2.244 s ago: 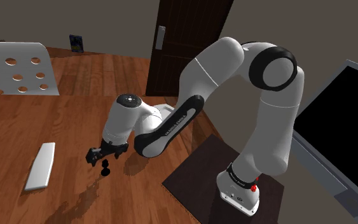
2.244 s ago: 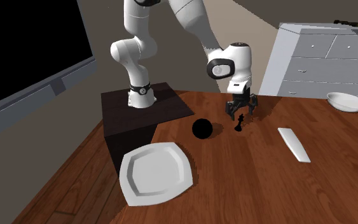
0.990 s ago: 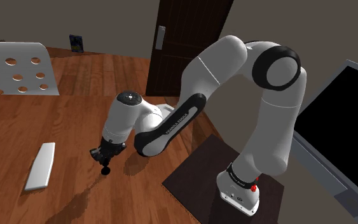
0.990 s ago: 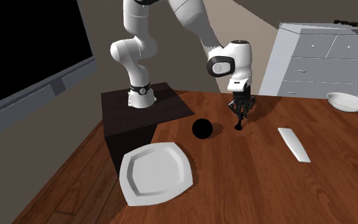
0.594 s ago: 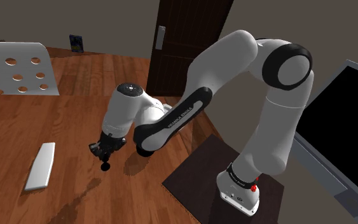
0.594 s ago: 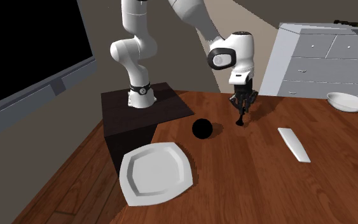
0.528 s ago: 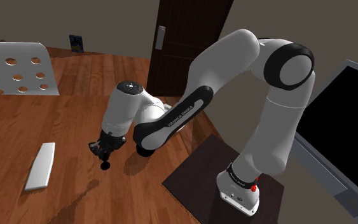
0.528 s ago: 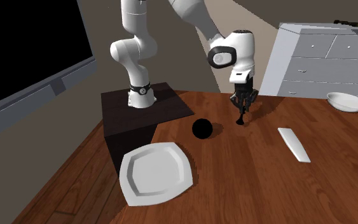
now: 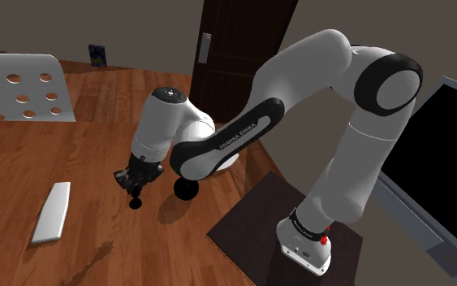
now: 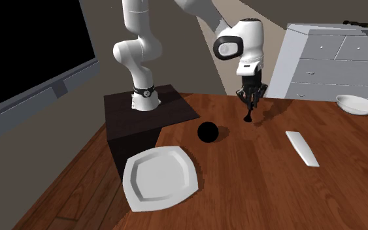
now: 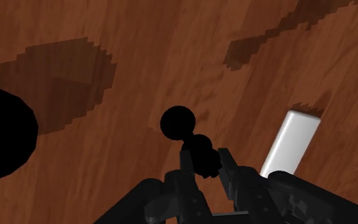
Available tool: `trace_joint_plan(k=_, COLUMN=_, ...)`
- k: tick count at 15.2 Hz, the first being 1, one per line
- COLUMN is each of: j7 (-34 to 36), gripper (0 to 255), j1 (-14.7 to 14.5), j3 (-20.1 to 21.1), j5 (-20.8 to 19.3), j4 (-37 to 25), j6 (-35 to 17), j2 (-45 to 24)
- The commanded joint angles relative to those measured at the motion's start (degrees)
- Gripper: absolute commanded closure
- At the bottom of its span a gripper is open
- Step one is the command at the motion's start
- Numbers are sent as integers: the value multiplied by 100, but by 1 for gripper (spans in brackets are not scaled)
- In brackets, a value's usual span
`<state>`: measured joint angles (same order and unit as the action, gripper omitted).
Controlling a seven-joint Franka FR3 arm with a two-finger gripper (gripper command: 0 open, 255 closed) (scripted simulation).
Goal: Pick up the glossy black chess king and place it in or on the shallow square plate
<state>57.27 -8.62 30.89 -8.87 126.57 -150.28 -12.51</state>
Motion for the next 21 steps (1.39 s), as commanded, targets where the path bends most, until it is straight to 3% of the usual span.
trace_joint_plan(k=1, j7=-382, gripper=255, j1=239, j3=54, j5=278, j4=196, j6=-7, j2=217)
trace_joint_plan(k=6, j7=-1599, gripper=255, j1=851, j3=51, j5=1098, j4=736, j6=-64, j2=757)
trace_joint_plan(k=12, j7=-3039, gripper=255, j1=1368, j3=-232, j5=1933, j4=1143, j6=45, j2=1249)
trace_joint_plan(k=21, j7=-4820, gripper=255, j1=1988, j3=-960, j5=2532, j4=1292, j6=417, j2=1572)
